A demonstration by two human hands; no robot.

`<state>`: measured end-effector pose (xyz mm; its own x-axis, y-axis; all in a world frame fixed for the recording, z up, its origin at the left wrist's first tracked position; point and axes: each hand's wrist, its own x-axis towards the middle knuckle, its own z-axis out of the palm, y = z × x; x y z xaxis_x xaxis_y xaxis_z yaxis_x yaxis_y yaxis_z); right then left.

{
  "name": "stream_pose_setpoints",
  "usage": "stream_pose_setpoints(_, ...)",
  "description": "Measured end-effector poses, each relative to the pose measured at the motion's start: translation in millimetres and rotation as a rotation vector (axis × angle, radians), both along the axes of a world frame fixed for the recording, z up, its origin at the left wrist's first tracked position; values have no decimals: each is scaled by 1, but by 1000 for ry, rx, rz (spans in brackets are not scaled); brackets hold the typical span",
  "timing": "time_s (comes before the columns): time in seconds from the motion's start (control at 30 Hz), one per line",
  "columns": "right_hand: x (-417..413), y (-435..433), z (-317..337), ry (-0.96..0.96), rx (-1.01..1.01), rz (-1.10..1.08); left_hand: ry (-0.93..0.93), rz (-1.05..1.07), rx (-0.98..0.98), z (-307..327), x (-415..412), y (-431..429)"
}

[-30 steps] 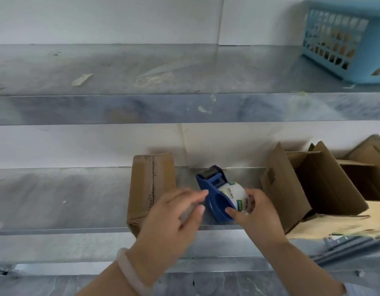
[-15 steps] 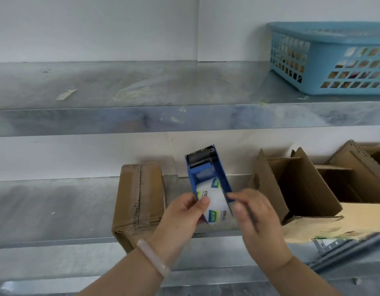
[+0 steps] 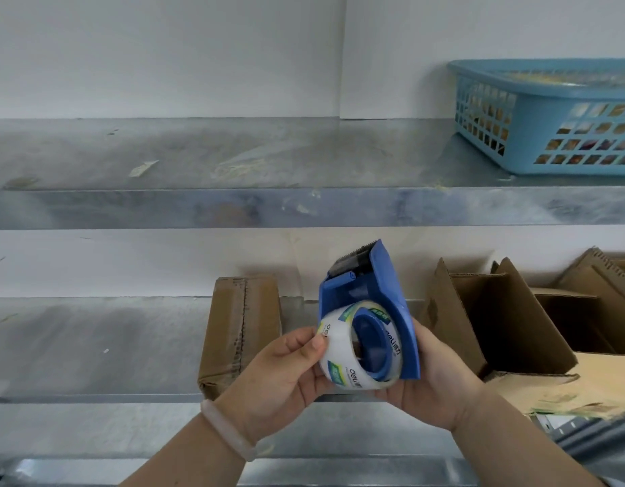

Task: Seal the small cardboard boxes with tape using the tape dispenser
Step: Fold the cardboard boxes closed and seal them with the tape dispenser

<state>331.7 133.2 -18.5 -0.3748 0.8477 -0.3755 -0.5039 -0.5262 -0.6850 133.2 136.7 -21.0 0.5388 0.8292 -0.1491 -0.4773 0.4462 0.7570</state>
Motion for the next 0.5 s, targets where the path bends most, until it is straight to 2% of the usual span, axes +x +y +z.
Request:
stream_pose_setpoints(0.23, -5, 2, -6, 245, 100, -110, -135, 95, -171, -8, 9, -8)
stream_pose_setpoints(0.33, -2, 3, -3, 292, 180, -99, -4, 60, -155, -11, 8, -8)
stream_pose_setpoints(0.43, 2, 4, 14, 140, 340, -43, 244, 73, -27, -10, 4, -5)
stream_pose_setpoints(0.5, 6, 4, 23, 25, 395, 53, 305, 183, -45, -3, -3, 1)
